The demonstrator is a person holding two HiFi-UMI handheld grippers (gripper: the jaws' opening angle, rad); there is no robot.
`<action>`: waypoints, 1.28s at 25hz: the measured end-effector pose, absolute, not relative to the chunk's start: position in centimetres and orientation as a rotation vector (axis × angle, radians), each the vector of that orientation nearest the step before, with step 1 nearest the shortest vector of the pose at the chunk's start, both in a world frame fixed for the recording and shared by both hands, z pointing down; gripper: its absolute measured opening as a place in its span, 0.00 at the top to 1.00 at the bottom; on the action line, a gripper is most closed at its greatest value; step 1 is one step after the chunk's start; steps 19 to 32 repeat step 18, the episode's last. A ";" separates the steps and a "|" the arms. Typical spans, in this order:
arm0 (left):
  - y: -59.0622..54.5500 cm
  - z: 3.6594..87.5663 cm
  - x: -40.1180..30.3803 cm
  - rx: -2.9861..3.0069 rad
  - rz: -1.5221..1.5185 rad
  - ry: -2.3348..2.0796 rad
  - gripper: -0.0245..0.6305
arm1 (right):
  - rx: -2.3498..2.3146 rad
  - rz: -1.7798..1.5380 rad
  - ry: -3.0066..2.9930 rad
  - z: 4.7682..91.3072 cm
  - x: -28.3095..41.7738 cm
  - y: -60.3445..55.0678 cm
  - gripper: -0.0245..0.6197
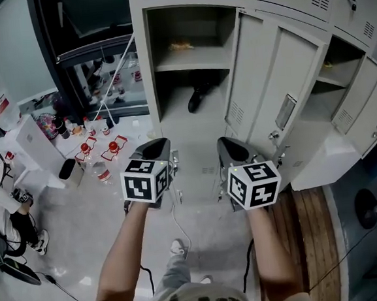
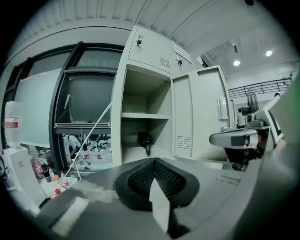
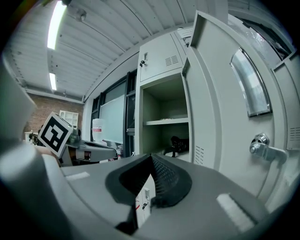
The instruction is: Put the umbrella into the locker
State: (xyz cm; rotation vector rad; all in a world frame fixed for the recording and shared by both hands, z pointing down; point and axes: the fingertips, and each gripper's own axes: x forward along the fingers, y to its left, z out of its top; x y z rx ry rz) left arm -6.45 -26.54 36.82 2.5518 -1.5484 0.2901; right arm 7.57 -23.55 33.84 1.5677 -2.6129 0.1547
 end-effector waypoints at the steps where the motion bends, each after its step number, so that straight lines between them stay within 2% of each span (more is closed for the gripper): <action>1: -26.4 36.9 -6.2 2.557 0.300 -1.548 0.95 | 1.565 0.154 -2.614 33.9 7.5 -23.4 0.97; 32: -24.5 36.8 -5.7 2.565 0.324 -1.561 0.95 | 1.547 0.148 -2.621 34.3 7.3 -21.8 0.97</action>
